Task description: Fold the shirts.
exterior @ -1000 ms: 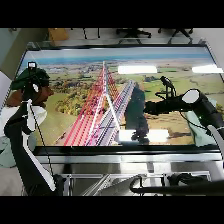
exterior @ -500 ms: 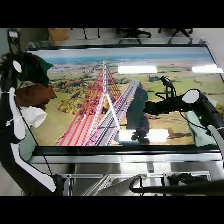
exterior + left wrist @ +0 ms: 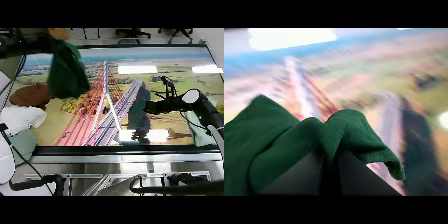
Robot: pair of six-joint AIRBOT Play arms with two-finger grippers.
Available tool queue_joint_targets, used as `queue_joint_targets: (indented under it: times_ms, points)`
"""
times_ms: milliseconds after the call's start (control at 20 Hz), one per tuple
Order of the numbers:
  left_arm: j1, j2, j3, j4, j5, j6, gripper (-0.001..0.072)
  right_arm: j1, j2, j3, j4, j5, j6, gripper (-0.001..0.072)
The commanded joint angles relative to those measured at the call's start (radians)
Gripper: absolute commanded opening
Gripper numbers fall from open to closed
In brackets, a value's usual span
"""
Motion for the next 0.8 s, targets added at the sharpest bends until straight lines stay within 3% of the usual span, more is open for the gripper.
queue_joint_targets:
  times_ms: [0,200,350,400,450,500,550,650,750]
  points:
    - [-0.187,0.098,-0.202,-0.076,-0.126,-0.038,0.0011,0.001,0.000,0.000,0.000,-0.013,0.000,0.0021]
    - [-0.333,0.087,-0.414,-0.077,-0.033,-0.039,0.0011,0.001,0.000,0.000,0.000,-0.014,0.000,0.0022]
    - [-0.326,0.062,-0.431,-0.077,0.055,-0.058,0.0014,0.001,0.000,0.000,0.005,0.006,0.000,0.0022]
    - [-0.307,0.062,-0.411,-0.079,0.048,-0.067,0.0210,0.001,0.002,0.002,0.016,0.008,0.000,0.0032]
    - [-0.280,0.066,-0.384,-0.078,0.012,-0.079,0.0608,0.001,0.003,0.004,0.015,0.013,0.000,0.0142]
    - [-0.248,0.068,-0.354,-0.077,-0.046,-0.121,0.0690,-0.001,0.004,0.005,0.014,0.014,-0.002,0.0358]
    - [-0.208,0.068,-0.323,-0.076,-0.132,-0.160,0.0649,-0.001,0.003,0.005,0.006,0.013,-0.004,0.0432]
    - [-0.143,0.079,-0.332,-0.077,-0.307,-0.184,0.0649,-0.001,-0.001,0.005,-0.051,0.014,-0.003,0.0432]
    - [-0.117,0.141,-0.474,-0.077,-0.371,-0.194,0.0649,-0.001,-0.014,0.005,-0.103,0.013,-0.003,0.0433]
